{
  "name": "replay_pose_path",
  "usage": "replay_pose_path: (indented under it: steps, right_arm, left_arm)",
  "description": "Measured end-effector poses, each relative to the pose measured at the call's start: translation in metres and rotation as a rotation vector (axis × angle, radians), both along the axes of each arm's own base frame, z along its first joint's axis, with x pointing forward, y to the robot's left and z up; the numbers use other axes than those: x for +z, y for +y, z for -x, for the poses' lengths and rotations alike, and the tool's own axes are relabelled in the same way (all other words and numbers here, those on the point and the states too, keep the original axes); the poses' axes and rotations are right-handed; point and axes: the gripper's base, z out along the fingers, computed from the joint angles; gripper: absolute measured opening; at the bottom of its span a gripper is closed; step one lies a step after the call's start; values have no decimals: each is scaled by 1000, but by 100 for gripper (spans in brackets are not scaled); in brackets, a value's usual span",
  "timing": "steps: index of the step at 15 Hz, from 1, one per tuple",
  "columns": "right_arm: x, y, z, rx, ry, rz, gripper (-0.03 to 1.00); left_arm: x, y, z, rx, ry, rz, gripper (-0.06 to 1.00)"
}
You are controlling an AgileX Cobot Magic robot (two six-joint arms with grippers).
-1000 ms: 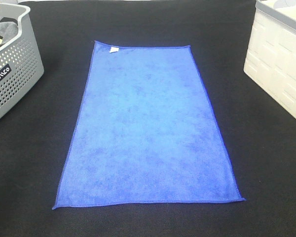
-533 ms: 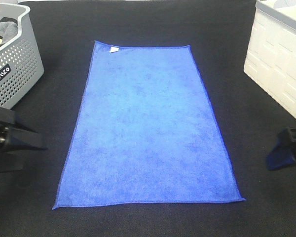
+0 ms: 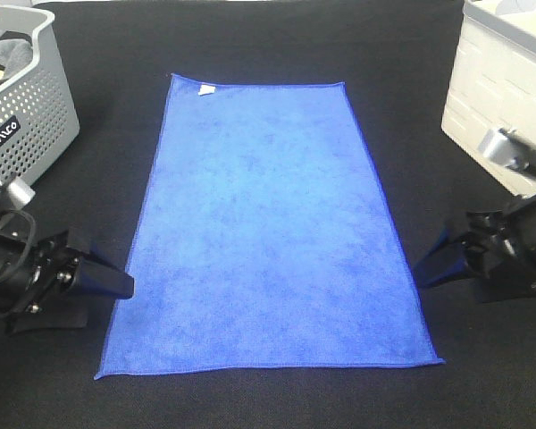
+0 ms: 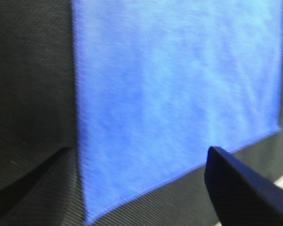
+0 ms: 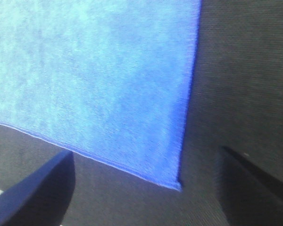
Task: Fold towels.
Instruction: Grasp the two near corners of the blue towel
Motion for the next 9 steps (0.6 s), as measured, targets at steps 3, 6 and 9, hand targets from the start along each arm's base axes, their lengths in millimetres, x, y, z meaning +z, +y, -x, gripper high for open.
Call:
replay_pose_path:
  steps: [3,6,9]
  right_arm:
    - [-18,1,-4,6,56,-11,76]
    - [-34,3,-6,3,103,-38,72]
    - [-54,7,-7,10,159,-68,71]
  left_arm:
    - [-13,-12,-5,-41,19,-44,72]
    - [-14,-27,-16,-73,-10,-63,72]
    - [-19,-31,-19,-48,11,-45,72]
